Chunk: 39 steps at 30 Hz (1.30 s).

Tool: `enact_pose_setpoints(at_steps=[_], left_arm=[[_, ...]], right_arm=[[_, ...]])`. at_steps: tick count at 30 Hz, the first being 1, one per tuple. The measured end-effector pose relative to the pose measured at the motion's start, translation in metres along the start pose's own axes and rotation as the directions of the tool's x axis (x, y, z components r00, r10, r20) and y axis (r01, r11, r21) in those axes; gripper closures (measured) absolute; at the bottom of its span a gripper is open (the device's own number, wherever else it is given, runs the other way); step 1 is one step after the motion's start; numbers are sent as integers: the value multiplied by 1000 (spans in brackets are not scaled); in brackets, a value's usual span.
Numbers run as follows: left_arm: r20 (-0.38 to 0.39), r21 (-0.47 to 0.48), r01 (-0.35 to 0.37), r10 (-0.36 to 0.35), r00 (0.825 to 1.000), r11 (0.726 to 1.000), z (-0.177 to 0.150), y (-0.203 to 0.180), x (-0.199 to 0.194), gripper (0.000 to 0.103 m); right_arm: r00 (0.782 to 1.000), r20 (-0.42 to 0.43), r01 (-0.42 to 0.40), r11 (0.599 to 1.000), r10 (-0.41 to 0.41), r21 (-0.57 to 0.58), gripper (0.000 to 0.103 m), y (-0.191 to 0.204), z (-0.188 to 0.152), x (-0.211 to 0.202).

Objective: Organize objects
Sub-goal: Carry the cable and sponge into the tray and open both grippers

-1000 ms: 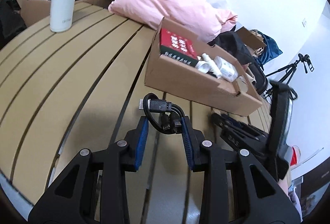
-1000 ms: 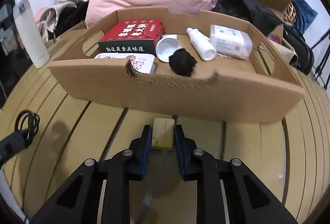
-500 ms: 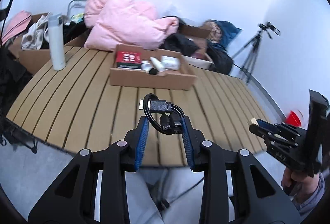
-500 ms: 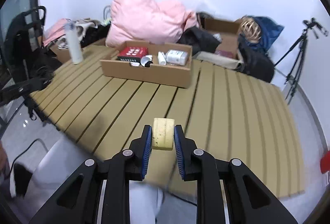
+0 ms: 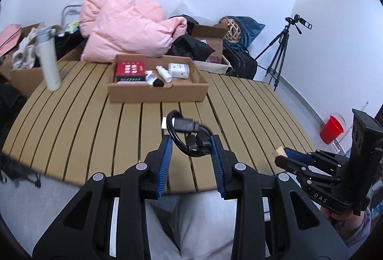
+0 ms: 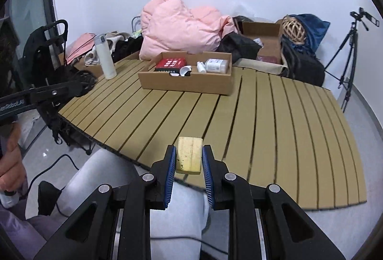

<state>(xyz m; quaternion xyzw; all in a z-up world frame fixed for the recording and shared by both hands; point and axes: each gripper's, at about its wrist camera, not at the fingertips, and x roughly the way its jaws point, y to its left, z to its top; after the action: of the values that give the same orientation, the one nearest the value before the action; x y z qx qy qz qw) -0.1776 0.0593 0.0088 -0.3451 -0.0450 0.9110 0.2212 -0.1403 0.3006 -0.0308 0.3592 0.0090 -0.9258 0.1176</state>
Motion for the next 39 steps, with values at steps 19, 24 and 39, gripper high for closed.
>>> enact_pose_setpoints(at_steps=[19,24,39], left_arm=[[-179,94,84,-66,982,992,62,40,199,35],[-286,153,59,-13,958,986,-8,11,216,36],[-267,44,-5,17,964,999,-18,-3,194,100]], right_arm=[[993,-52,-95,990,101,107,79,-87,178,230],[992,-86,-88,990,98,114,79,-96,139,229],[993,-83,-81,994,88,78,79,-88,79,152]])
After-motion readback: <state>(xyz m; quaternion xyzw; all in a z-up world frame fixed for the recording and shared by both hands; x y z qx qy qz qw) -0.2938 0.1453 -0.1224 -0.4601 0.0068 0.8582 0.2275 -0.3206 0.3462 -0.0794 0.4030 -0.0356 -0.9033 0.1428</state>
